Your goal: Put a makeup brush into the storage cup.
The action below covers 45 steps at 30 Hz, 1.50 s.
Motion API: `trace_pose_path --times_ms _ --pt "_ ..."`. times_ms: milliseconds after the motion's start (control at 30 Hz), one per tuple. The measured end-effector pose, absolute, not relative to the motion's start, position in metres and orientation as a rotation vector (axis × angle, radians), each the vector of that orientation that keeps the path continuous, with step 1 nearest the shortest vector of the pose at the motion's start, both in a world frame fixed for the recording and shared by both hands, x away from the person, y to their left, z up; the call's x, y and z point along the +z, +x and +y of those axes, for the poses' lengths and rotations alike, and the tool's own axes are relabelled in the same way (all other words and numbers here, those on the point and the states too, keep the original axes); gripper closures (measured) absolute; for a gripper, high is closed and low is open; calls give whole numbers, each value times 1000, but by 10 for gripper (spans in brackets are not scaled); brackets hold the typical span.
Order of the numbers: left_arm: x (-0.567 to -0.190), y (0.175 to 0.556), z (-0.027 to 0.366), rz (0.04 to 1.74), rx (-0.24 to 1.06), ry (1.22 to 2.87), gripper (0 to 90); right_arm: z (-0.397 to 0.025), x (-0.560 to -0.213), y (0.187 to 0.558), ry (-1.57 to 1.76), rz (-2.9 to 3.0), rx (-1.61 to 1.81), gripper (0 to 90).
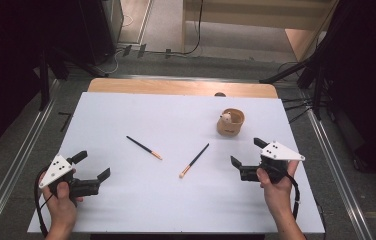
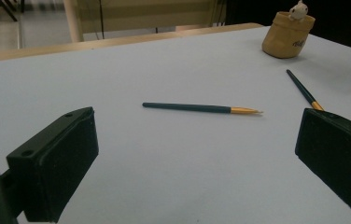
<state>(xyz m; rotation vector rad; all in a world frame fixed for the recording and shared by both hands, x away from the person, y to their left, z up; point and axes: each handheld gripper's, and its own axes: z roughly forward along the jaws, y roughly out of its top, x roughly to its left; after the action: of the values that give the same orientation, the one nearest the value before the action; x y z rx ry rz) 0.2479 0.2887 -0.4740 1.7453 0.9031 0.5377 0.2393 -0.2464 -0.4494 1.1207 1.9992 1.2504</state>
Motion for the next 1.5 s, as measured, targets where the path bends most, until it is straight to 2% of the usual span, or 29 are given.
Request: trace_pose_path --times_ms 1500 --pt "-473 250 289 889 518 1742 0 -205 -425 290 1013 2193 1269 49"
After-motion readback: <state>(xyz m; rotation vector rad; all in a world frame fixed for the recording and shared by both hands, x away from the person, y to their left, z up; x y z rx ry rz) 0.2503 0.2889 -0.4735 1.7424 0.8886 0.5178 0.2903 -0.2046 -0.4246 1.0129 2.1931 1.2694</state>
